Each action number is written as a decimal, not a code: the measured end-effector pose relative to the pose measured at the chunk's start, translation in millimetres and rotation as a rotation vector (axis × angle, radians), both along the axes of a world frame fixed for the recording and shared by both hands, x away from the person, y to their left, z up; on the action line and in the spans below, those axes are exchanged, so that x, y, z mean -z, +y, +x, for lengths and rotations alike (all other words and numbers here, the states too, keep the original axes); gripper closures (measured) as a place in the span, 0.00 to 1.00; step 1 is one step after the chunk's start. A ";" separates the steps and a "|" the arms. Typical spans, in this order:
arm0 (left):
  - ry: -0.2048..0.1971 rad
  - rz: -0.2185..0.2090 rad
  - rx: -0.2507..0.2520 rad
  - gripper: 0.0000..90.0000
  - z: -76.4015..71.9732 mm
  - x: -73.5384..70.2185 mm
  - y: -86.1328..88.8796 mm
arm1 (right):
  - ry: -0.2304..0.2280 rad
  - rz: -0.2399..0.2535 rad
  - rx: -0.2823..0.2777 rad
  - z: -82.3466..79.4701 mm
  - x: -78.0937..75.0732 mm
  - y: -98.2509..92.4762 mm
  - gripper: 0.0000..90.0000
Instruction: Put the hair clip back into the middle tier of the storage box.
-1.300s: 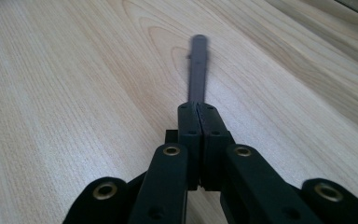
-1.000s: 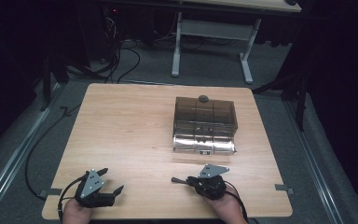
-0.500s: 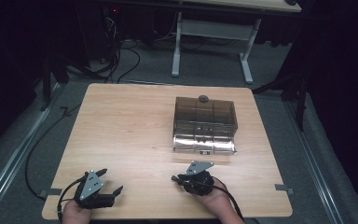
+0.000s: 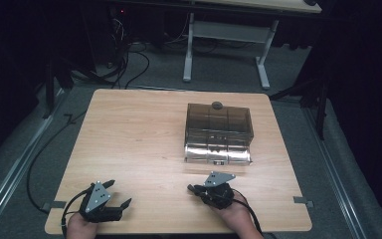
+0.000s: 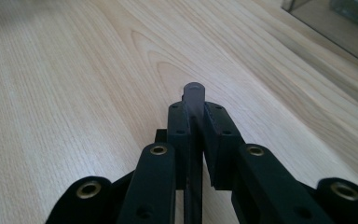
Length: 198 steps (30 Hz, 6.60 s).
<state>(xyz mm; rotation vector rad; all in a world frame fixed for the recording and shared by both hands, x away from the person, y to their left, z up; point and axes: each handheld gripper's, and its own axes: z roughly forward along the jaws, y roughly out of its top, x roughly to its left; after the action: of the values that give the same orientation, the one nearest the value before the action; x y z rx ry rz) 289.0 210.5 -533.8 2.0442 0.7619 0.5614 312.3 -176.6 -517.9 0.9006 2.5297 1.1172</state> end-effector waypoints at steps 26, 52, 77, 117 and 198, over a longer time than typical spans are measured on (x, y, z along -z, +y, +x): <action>-0.002 0.003 0.000 0.17 -0.3 -0.1 -0.1 | -0.021 0.041 0.244 -20.6 -7.0 -105.2 0.90; 0.004 0.012 0.008 0.17 0.2 0.1 -1.1 | -0.005 0.025 0.271 -19.1 1.4 -109.7 0.80; 0.007 0.025 0.040 0.17 0.2 0.2 -2.4 | 0.055 0.030 0.332 -15.7 -10.2 -121.4 0.70; 0.001 0.020 0.019 0.17 0.0 0.3 -2.2 | 0.253 -0.318 0.208 16.5 -52.3 -97.7 0.78; 0.016 0.023 0.059 0.17 -0.4 0.2 -2.1 | 0.452 -0.573 0.097 50.9 -30.6 -52.6 0.88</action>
<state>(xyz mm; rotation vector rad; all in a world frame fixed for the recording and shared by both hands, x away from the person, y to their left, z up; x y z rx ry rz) 288.6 208.4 -534.1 2.0869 0.7053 0.5235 363.1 -229.2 -487.3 1.1770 2.8629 0.1255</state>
